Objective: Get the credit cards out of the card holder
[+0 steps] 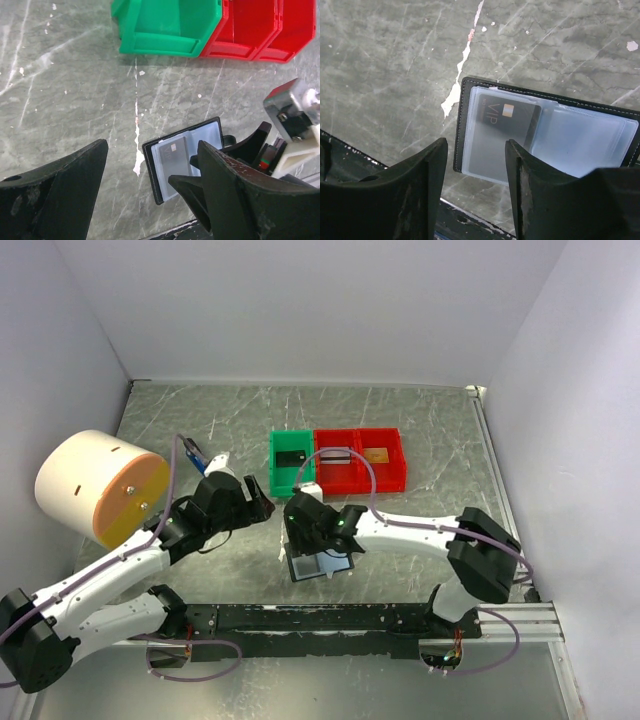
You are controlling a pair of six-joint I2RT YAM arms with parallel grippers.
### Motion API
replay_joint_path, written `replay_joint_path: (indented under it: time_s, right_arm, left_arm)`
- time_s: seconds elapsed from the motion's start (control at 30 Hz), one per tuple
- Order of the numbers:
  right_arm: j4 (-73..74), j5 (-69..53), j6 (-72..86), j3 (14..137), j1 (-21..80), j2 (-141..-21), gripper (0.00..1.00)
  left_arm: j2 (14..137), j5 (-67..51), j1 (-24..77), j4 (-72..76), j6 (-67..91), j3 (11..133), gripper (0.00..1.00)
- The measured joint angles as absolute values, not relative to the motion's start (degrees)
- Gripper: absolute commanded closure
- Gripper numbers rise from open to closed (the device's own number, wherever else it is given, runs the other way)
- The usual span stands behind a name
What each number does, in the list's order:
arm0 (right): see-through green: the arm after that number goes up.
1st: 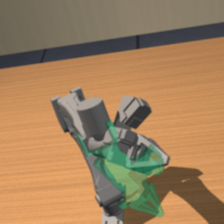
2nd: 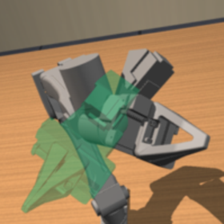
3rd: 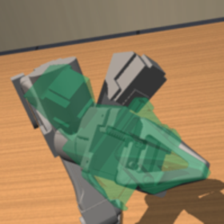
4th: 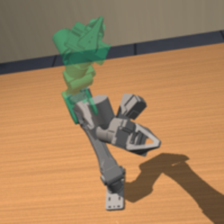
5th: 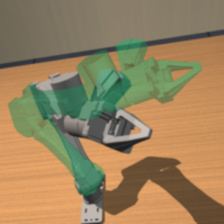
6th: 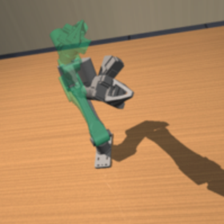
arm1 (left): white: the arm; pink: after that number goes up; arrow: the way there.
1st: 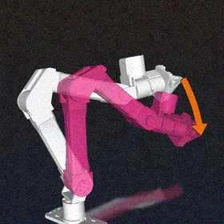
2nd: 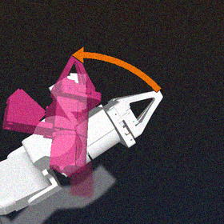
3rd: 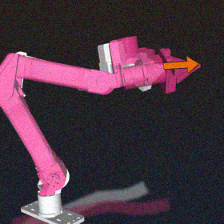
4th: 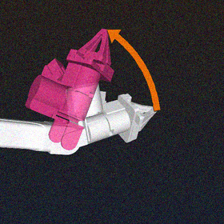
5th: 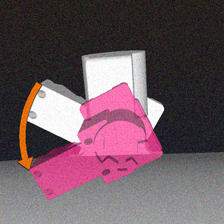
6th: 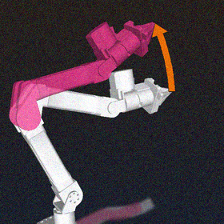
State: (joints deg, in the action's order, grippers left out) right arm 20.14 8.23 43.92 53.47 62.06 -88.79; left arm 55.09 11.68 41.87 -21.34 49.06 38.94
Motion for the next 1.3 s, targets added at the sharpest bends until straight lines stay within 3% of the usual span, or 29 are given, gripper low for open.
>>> replay_joint_path:
  time_s: [0.2,0.6,1.1,1.3]
  right_arm:
    - [22.83,9.08,43.88,55.72,62.33,-93.03,0.42]
    - [25.98,11.07,43.75,57.56,62.92,-97.95,0.44]
    - [27.55,13.47,44.91,59.18,64.05,-99.57,0.38]
    - [27.07,13.41,44.95,58.94,64.10,-99.50,0.51]
  left_arm:
    - [53.95,13.91,41.87,-23.73,50.22,38.92,0.15]
    - [54.63,14.31,41.87,-24.14,50.57,38.87,0.14]
    - [55.13,13.87,41.87,-23.86,50.39,38.83,0.14]
    - [55.13,13.89,41.87,-23.86,50.39,38.83,0.14]
